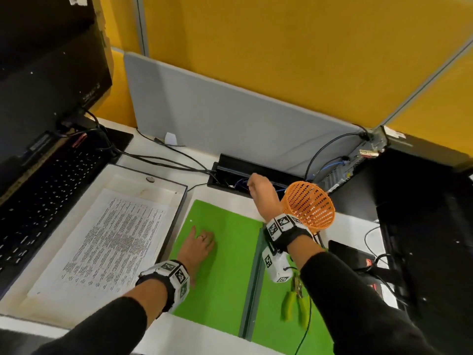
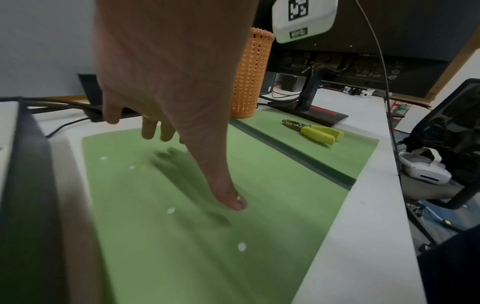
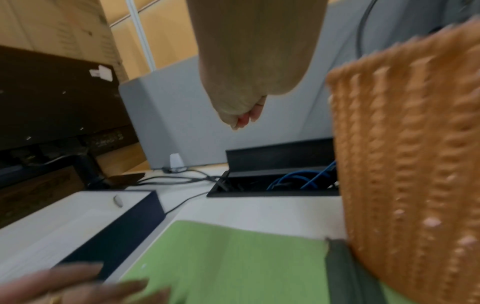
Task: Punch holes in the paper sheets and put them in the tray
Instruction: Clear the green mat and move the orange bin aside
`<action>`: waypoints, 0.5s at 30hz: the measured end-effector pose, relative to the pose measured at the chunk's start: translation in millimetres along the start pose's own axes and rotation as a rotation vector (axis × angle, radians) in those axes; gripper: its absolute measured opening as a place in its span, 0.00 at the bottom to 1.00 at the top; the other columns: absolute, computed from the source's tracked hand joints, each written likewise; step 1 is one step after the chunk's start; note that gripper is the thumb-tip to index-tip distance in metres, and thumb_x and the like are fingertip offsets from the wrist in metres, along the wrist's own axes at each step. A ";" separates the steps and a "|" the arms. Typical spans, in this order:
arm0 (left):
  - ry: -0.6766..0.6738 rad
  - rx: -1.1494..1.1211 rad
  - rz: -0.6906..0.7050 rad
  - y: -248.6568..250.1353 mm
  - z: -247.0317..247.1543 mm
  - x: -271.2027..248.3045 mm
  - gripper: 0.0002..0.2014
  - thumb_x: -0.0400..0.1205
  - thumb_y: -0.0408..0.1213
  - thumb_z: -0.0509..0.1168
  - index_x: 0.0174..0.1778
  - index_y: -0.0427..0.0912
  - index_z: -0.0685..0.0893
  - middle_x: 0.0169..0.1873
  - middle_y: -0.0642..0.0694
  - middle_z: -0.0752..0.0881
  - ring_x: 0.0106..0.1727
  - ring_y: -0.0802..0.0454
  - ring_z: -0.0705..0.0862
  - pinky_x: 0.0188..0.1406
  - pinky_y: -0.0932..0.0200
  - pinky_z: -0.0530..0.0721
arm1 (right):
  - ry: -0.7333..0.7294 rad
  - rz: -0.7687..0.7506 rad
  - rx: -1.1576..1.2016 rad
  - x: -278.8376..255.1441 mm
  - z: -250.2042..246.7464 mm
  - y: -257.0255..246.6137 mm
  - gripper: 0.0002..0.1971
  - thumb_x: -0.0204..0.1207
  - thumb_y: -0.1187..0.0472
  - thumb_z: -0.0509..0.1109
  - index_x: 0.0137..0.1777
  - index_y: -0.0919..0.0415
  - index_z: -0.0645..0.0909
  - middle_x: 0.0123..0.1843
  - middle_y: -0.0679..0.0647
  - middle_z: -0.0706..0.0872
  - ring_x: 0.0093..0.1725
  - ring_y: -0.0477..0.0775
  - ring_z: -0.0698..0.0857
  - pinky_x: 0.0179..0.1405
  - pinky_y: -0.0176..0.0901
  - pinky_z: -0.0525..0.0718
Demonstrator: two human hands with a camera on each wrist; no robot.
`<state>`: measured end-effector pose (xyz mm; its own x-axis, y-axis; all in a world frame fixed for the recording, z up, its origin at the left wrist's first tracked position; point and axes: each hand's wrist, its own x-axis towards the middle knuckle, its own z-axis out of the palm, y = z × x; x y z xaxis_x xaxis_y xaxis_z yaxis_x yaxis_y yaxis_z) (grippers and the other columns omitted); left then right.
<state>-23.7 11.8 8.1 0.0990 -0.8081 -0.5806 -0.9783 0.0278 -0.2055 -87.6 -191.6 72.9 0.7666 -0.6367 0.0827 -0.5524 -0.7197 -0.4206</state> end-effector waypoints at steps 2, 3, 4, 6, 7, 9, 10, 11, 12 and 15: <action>-0.011 0.042 0.059 11.6 -0.1 7.5 0.61 0.68 0.64 0.70 0.84 0.44 0.38 0.84 0.40 0.40 0.85 0.39 0.44 0.81 0.34 0.44 | 0.086 0.040 0.023 -5.2 -24.1 16.0 0.04 0.76 0.71 0.60 0.42 0.65 0.76 0.39 0.62 0.81 0.40 0.61 0.78 0.39 0.54 0.76; -0.021 0.041 0.070 18.3 0.5 10.7 0.61 0.68 0.65 0.70 0.84 0.44 0.38 0.84 0.40 0.39 0.85 0.39 0.44 0.81 0.35 0.44 | 0.126 0.062 0.025 -9.8 -35.2 25.0 0.04 0.75 0.72 0.61 0.41 0.65 0.75 0.37 0.60 0.80 0.38 0.60 0.78 0.38 0.55 0.76; -0.029 0.033 0.077 24.4 0.7 12.9 0.61 0.68 0.65 0.70 0.84 0.44 0.38 0.84 0.40 0.40 0.85 0.38 0.45 0.81 0.35 0.44 | 0.153 0.090 0.023 -16.0 -45.8 33.6 0.04 0.74 0.72 0.61 0.41 0.65 0.75 0.37 0.60 0.80 0.37 0.60 0.78 0.37 0.54 0.76; -0.030 0.022 0.071 36.6 1.3 13.6 0.60 0.69 0.63 0.71 0.85 0.41 0.40 0.84 0.37 0.40 0.84 0.36 0.47 0.81 0.34 0.46 | 0.186 0.157 -0.002 -27.9 -62.3 52.4 0.03 0.74 0.73 0.62 0.42 0.66 0.76 0.37 0.62 0.82 0.36 0.59 0.78 0.37 0.51 0.77; -0.024 0.022 0.056 42.0 1.2 12.5 0.59 0.70 0.61 0.71 0.84 0.39 0.41 0.83 0.35 0.41 0.84 0.35 0.48 0.81 0.34 0.48 | 0.199 0.199 -0.016 -32.6 -68.5 61.9 0.04 0.73 0.73 0.63 0.41 0.65 0.75 0.37 0.62 0.83 0.37 0.60 0.80 0.37 0.52 0.79; 0.003 0.024 0.021 49.4 1.0 8.6 0.52 0.77 0.54 0.68 0.84 0.35 0.42 0.83 0.31 0.42 0.83 0.34 0.50 0.81 0.34 0.49 | 0.208 0.275 -0.040 -39.9 -77.1 78.2 0.08 0.71 0.73 0.65 0.38 0.59 0.73 0.36 0.61 0.83 0.37 0.62 0.82 0.39 0.56 0.83; 0.018 0.019 0.009 51.5 0.9 7.4 0.47 0.80 0.50 0.65 0.84 0.34 0.43 0.83 0.31 0.43 0.83 0.33 0.50 0.81 0.34 0.49 | 0.208 0.304 -0.043 -43.0 -80.3 84.0 0.08 0.71 0.73 0.65 0.38 0.59 0.74 0.36 0.61 0.84 0.37 0.62 0.83 0.40 0.56 0.84; 0.029 0.009 0.004 52.7 0.0 5.9 0.42 0.83 0.46 0.62 0.84 0.33 0.44 0.83 0.30 0.43 0.83 0.33 0.51 0.81 0.34 0.49 | 0.213 0.323 -0.036 -45.8 -83.8 87.3 0.07 0.70 0.73 0.66 0.39 0.61 0.75 0.36 0.62 0.84 0.37 0.61 0.83 0.40 0.56 0.84; 0.037 -0.007 0.002 53.3 -1.1 4.6 0.39 0.85 0.43 0.60 0.84 0.33 0.44 0.83 0.30 0.44 0.83 0.33 0.51 0.81 0.34 0.48 | 0.220 0.340 -0.024 -48.8 -87.3 88.9 0.06 0.70 0.74 0.66 0.40 0.63 0.77 0.37 0.63 0.85 0.37 0.60 0.83 0.41 0.56 0.85; 0.044 -0.014 -0.005 52.8 -3.8 1.9 0.38 0.85 0.41 0.59 0.84 0.33 0.45 0.83 0.30 0.44 0.83 0.34 0.51 0.81 0.33 0.48 | 0.235 0.371 -0.005 -54.8 -95.1 93.8 0.07 0.69 0.77 0.67 0.40 0.65 0.79 0.37 0.60 0.84 0.36 0.58 0.83 0.44 0.56 0.87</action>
<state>-75.8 9.6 -0.9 0.0963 -0.8335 -0.5441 -0.9803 0.0152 -0.1969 -212.5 -250.6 114.8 0.4211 -0.8976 0.1301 -0.7786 -0.4313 -0.4558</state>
